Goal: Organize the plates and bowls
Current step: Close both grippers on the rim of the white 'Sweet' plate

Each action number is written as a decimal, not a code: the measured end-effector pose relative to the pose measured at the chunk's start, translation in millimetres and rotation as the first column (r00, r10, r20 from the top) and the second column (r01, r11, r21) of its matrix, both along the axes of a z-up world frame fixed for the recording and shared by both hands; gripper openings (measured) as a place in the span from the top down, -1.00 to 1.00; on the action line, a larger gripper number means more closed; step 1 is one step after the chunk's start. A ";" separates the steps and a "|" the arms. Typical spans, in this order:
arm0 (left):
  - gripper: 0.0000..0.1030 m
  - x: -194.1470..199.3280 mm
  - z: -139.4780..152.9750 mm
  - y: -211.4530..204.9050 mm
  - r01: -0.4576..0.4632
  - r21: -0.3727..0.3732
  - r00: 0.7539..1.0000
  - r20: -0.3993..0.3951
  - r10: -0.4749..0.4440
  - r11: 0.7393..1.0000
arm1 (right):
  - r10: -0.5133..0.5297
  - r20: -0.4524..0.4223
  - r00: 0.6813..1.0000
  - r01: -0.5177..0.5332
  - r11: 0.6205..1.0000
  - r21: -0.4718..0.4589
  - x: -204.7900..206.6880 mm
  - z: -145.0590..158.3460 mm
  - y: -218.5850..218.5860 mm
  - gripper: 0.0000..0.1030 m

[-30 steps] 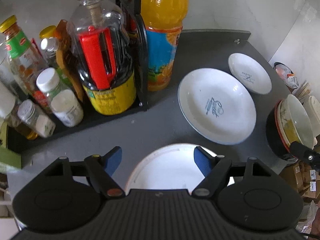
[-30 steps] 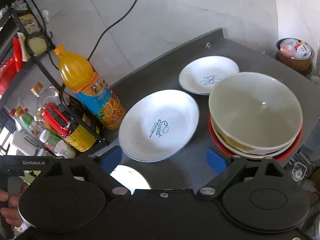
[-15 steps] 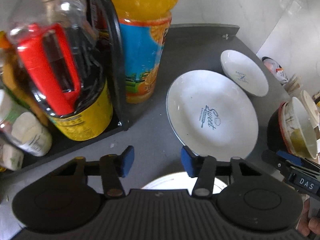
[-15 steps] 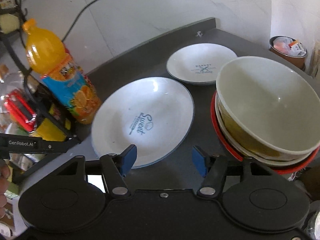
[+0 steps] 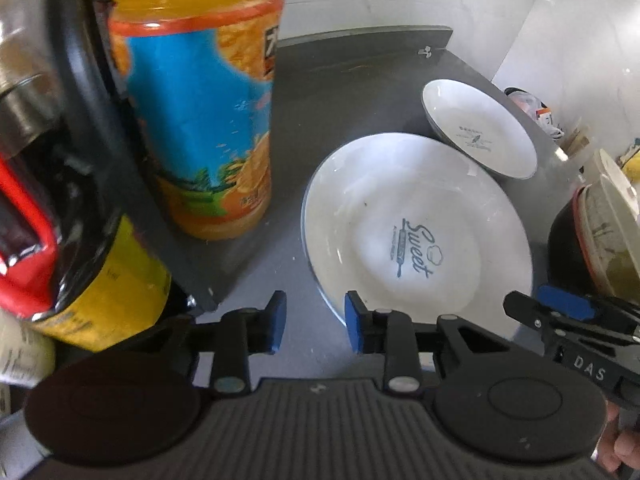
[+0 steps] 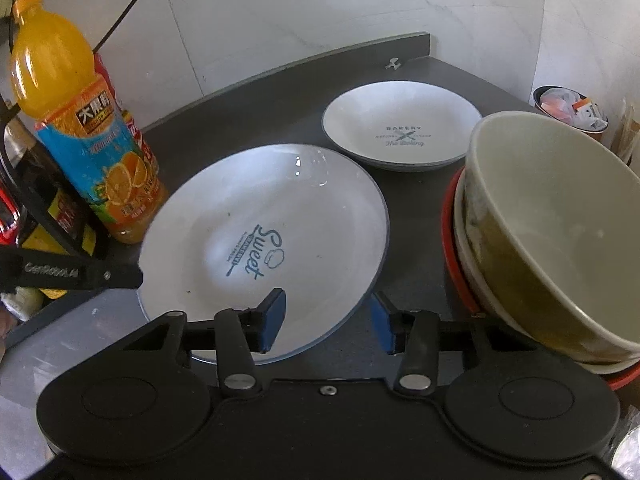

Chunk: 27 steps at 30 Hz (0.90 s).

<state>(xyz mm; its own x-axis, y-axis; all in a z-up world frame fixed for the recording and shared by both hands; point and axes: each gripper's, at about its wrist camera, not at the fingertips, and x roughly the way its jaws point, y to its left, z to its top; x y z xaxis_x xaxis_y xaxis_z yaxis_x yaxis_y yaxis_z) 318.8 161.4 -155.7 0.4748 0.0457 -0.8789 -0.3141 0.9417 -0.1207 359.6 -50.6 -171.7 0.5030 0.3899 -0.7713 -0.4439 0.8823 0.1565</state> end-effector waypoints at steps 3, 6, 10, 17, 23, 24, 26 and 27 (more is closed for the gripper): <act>0.48 8.0 -6.3 0.7 0.003 0.005 1.000 -0.005 -0.002 1.000 | -0.006 0.015 1.000 0.006 1.000 -0.020 -0.4 -1.5 5.9 0.12; 0.50 14.8 -10.6 -0.3 0.008 0.013 1.000 -0.009 -0.008 1.000 | -0.018 0.036 0.999 0.020 0.999 -0.041 -1.1 -1.5 9.7 0.13; 0.54 19.9 -14.8 -0.1 0.023 0.016 1.000 -0.008 -0.023 1.000 | -0.019 0.071 0.997 0.025 0.996 -0.082 -3.4 -3.0 14.3 0.12; 0.59 24.2 -20.4 -0.4 0.028 0.025 1.000 -0.006 -0.028 0.999 | -0.005 0.084 0.996 0.016 0.991 -0.130 -1.8 -11.8 25.7 0.13; 0.61 26.6 -23.6 0.3 0.018 0.024 1.000 -0.003 -0.018 1.000 | -0.092 -0.038 0.995 0.089 0.994 -0.067 8.5 -23.0 16.7 0.14; 0.61 26.0 -23.3 0.5 0.018 0.026 1.000 0.000 -0.018 1.000 | -0.097 -0.047 0.994 0.094 0.994 -0.054 10.6 -23.6 15.0 0.18; 0.61 25.5 -23.5 1.5 0.018 0.026 1.000 0.006 -0.018 1.000 | -0.111 -0.046 0.993 0.109 0.993 -0.047 15.0 -25.1 13.5 0.19; 0.61 25.7 -23.5 1.6 0.018 0.028 1.000 0.008 -0.019 0.999 | -0.114 -0.046 0.992 0.112 0.993 -0.044 16.4 -26.3 13.5 0.25</act>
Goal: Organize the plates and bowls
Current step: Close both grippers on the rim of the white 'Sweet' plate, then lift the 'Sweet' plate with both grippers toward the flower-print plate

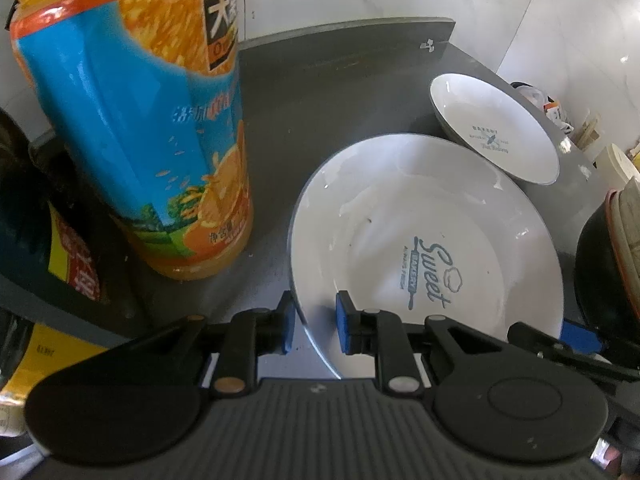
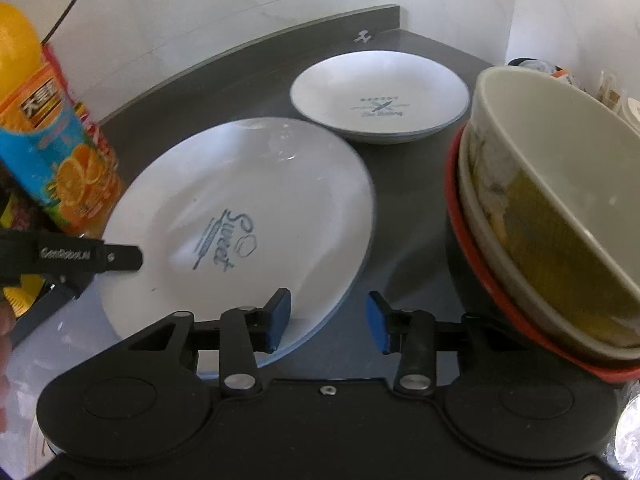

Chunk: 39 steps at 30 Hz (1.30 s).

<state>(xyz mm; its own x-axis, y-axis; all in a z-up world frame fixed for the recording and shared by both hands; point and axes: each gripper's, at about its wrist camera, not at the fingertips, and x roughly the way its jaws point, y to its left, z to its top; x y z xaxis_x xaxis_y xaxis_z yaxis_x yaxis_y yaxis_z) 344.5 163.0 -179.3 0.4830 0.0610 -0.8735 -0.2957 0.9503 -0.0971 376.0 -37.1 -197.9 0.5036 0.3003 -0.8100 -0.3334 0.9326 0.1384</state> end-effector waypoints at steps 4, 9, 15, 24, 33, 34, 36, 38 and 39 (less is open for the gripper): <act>0.62 1.5 0.3 -0.3 0.002 0.007 1.000 0.003 -0.002 1.000 | 0.037 0.027 0.999 -0.037 0.999 -0.010 -2.3 -5.7 7.7 0.37; 0.66 -2.2 2.7 2.3 -0.022 0.002 1.000 0.018 0.022 1.000 | 0.119 0.069 0.990 -0.116 0.992 -0.044 -11.1 -2.5 11.4 0.39; 0.66 -11.4 6.9 3.3 -0.019 -0.009 1.000 0.025 0.020 1.000 | 0.137 0.104 0.985 -0.134 0.990 -0.032 -21.6 5.9 5.3 0.48; 0.68 -19.9 15.5 4.1 -0.023 -0.021 0.999 0.037 0.024 1.000 | 0.132 0.149 0.980 -0.132 0.991 -0.011 -31.8 20.0 -3.2 0.49; 0.68 -19.8 22.4 -0.3 0.020 -0.016 0.998 0.067 -0.019 1.000 | 0.096 0.179 0.979 -0.098 0.995 0.004 -43.6 29.1 -11.9 0.49; 0.68 -20.7 23.2 -1.3 0.020 -0.018 0.997 0.071 -0.019 1.000 | 0.099 0.182 0.978 -0.102 0.995 0.005 -44.2 30.4 -12.8 0.49; 0.69 -25.0 25.3 -2.6 0.011 -0.017 0.997 0.079 -0.010 1.000 | 0.113 0.194 0.974 -0.117 0.993 0.006 -46.4 32.4 -14.0 0.49; 0.69 -30.5 28.5 -3.7 0.003 -0.015 0.996 0.088 -0.002 1.000 | 0.122 0.206 0.971 -0.127 0.992 0.009 -49.5 35.9 -15.7 0.49; 0.69 -31.3 30.6 -4.3 -0.001 -0.014 0.996 0.094 0.002 1.000 | 0.127 0.213 0.969 -0.131 0.991 0.008 -51.0 38.5 -16.4 0.49</act>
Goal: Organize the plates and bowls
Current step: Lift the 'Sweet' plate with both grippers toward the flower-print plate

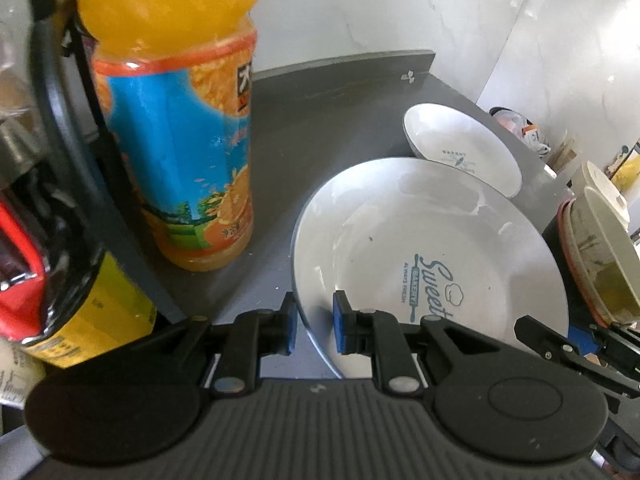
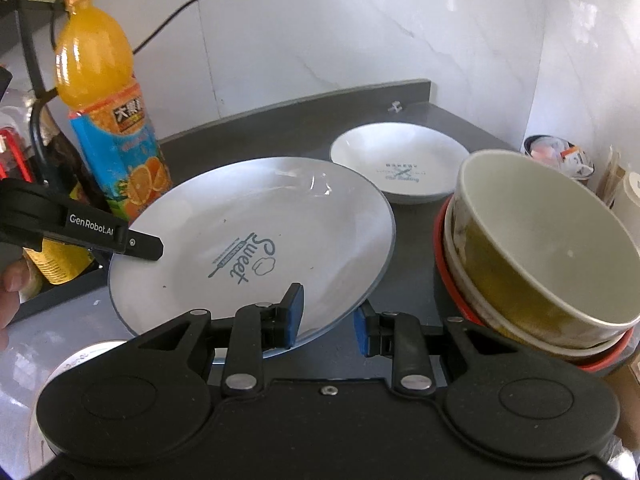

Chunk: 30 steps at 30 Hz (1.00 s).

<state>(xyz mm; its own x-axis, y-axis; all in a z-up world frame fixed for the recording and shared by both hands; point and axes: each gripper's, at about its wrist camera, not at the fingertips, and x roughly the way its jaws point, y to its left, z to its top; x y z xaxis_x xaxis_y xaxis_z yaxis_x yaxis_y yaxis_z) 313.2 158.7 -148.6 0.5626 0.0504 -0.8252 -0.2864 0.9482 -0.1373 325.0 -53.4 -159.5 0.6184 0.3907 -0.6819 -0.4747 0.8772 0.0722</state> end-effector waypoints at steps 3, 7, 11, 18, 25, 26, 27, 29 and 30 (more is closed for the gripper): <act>0.68 -8.7 5.9 -2.2 -0.020 -0.001 1.000 0.019 0.020 1.000 | 0.019 0.029 0.999 -0.019 1.000 -0.002 -7.1 6.8 -3.2 0.49; 0.69 -22.5 13.4 -6.3 -0.057 0.000 0.998 0.036 0.057 0.998 | 0.048 0.041 0.998 -0.048 0.999 0.006 -15.9 14.1 -8.2 0.49; 0.69 -39.5 20.9 -13.3 -0.093 0.009 0.994 0.051 0.092 0.996 | 0.077 0.051 0.996 -0.078 0.997 0.015 -27.1 20.7 -13.0 0.49; 0.69 -76.7 25.1 -24.3 -0.158 0.007 0.986 0.053 0.157 0.987 | 0.137 0.055 0.989 -0.138 0.990 0.019 -52.9 25.2 -20.8 0.50; 0.69 -119.4 23.8 -33.1 -0.213 0.012 0.976 0.040 0.212 0.977 | 0.194 0.043 0.980 -0.195 0.980 0.021 -80.8 25.1 -25.8 0.50; 0.69 -125.5 23.1 -34.1 -0.222 0.011 0.975 0.038 0.221 0.975 | 0.203 0.041 0.978 -0.204 0.979 0.019 -85.0 24.8 -26.4 0.50; 0.69 -130.5 22.1 -35.4 -0.229 0.010 0.973 0.036 0.228 0.973 | 0.210 0.039 0.977 -0.211 0.977 0.017 -88.6 24.0 -26.4 0.50; 0.69 -139.2 19.9 -39.0 -0.243 0.009 0.970 0.029 0.243 0.970 | 0.225 0.032 0.974 -0.225 0.974 0.012 -95.5 22.0 -27.3 0.50; 0.69 -143.7 17.8 -40.7 -0.251 0.007 0.968 0.023 0.251 0.968 | 0.230 0.028 0.973 -0.230 0.973 0.010 -98.8 20.8 -27.7 0.50</act>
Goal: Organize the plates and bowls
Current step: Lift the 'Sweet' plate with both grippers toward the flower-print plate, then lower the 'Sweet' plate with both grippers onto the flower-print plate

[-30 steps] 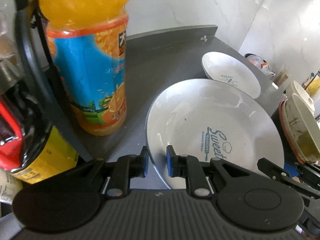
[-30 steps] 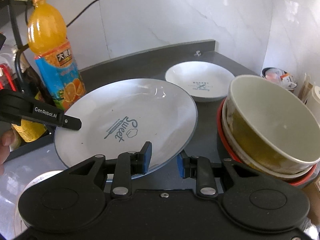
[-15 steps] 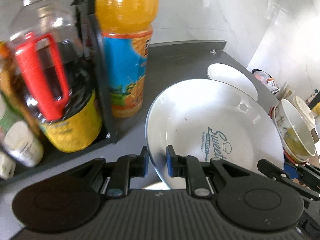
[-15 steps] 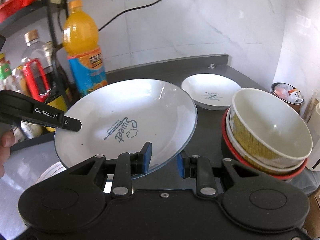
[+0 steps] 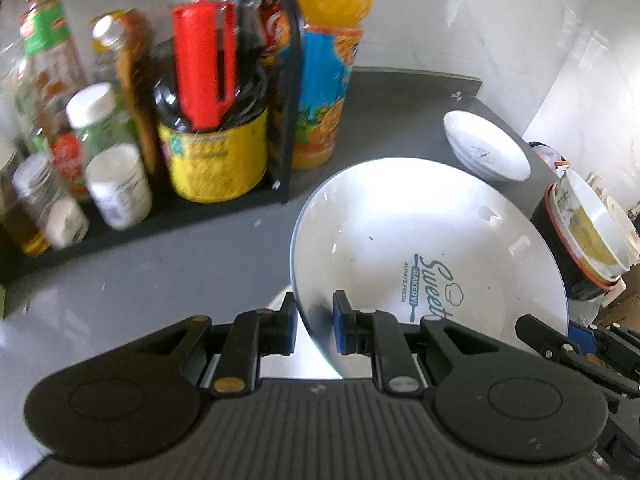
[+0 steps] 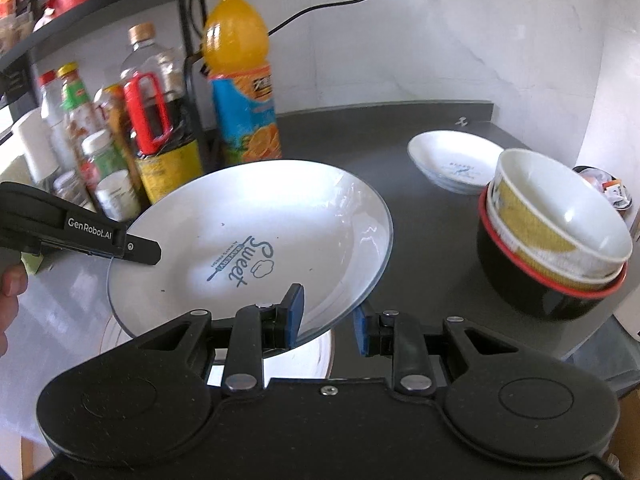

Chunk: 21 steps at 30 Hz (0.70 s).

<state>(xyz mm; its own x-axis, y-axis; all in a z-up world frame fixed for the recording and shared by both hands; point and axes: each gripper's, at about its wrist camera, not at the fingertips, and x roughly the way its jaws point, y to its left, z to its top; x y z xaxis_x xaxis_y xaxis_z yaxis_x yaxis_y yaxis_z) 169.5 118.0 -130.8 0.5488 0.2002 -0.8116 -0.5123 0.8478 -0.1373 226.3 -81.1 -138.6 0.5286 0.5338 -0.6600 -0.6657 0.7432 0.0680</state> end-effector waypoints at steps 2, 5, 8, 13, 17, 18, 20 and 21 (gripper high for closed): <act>0.69 -7.8 -3.7 -2.9 -0.010 -0.004 1.000 -0.008 0.010 1.000 | 0.009 -0.006 1.000 -0.009 1.000 -0.006 -6.1 -2.3 -1.4 0.50; 0.69 -17.8 -7.4 -7.2 -0.015 -0.010 1.000 -0.015 0.015 1.000 | 0.018 -0.012 1.000 -0.018 1.000 -0.013 -14.0 -4.6 -4.7 0.50; 0.69 -26.9 -10.3 -13.3 -0.015 -0.013 1.000 -0.022 0.015 1.000 | 0.027 -0.023 0.999 -0.028 0.999 -0.019 -16.8 -7.0 -8.4 0.50; 0.68 -36.0 -14.5 -20.2 -0.022 -0.023 0.999 -0.034 0.021 0.999 | 0.045 -0.023 0.999 -0.046 0.998 -0.032 -22.1 -10.1 -13.6 0.50; 0.68 -42.5 -15.9 -26.4 -0.022 -0.029 0.999 -0.042 0.021 0.999 | 0.051 -0.026 0.998 -0.052 0.998 -0.038 -26.6 -11.6 -18.5 0.50; 0.68 -43.7 -17.1 -27.8 -0.025 -0.030 0.999 -0.046 0.023 0.999 | 0.054 -0.026 0.998 -0.055 0.998 -0.042 -27.7 -11.9 -20.2 0.50; 0.68 -46.5 -19.7 -30.9 -0.029 -0.036 0.998 -0.052 0.027 0.999 | 0.057 -0.032 0.998 -0.058 0.997 -0.047 -29.2 -12.8 -22.8 0.50; 0.68 -47.7 -20.6 -32.4 -0.032 -0.039 0.998 -0.057 0.030 0.999 | 0.058 -0.034 0.998 -0.060 0.997 -0.048 -29.8 -13.6 -23.6 0.50</act>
<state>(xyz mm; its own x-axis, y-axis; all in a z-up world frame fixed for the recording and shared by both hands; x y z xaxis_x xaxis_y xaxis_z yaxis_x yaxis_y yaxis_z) 121.8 85.6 -151.4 0.4964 0.1836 -0.8485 -0.5462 0.8257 -0.1408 196.5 -104.7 -152.2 0.4748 0.5301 -0.7026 -0.7062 0.7058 0.0553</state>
